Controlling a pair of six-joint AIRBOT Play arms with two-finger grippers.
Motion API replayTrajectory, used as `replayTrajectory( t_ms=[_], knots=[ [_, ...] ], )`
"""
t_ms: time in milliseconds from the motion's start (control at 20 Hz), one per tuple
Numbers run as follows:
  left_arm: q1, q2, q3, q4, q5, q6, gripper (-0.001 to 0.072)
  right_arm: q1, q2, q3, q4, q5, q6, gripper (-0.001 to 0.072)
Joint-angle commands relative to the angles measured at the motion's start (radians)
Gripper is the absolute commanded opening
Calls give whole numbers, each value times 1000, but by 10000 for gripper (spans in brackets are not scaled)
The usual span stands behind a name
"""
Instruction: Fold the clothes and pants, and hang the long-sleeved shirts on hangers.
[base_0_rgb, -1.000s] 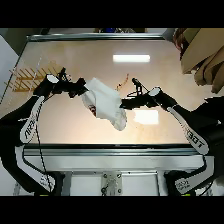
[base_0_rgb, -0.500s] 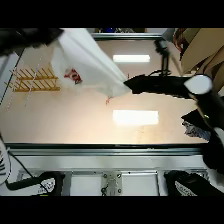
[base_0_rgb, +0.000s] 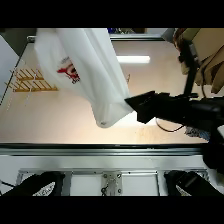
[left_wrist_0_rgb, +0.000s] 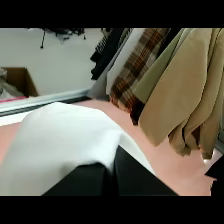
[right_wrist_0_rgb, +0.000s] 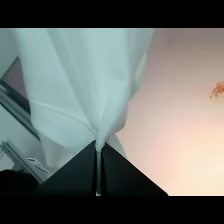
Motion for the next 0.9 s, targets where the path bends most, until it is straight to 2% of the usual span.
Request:
replayTrajectory(
  t_ms=[0,200,300,350,450,500,550,600,700,850],
  knots=[
    [-59,-118,-59,69,-91,-16,15,89,-43,-73,-160,44,257,15],
    [-66,-362,-75,66,-275,-15,15,56,-82,-187,-165,73,306,16],
    [-89,-467,-74,57,-317,-17,16,6,-83,-233,-188,78,325,16],
    [-106,-509,-74,58,-317,-40,53,-23,-83,-244,-222,79,347,17],
    [-131,-553,-73,60,-306,-63,666,-99,-82,-246,-294,84,352,32],
    [-132,-555,-74,60,-311,-70,679,-146,-81,-246,-319,90,352,89],
    [-125,-545,-74,61,-310,-86,679,-195,-81,-246,-320,103,343,367],
    [-112,-523,-74,66,-312,-97,678,-246,-80,-245,-320,115,312,680],
    [-81,-467,-74,71,-330,-122,678,-332,-65,-245,-321,137,228,705],
    [-83,-347,-184,101,-335,-145,677,-412,-7,-245,-321,137,187,705]
  ],
)
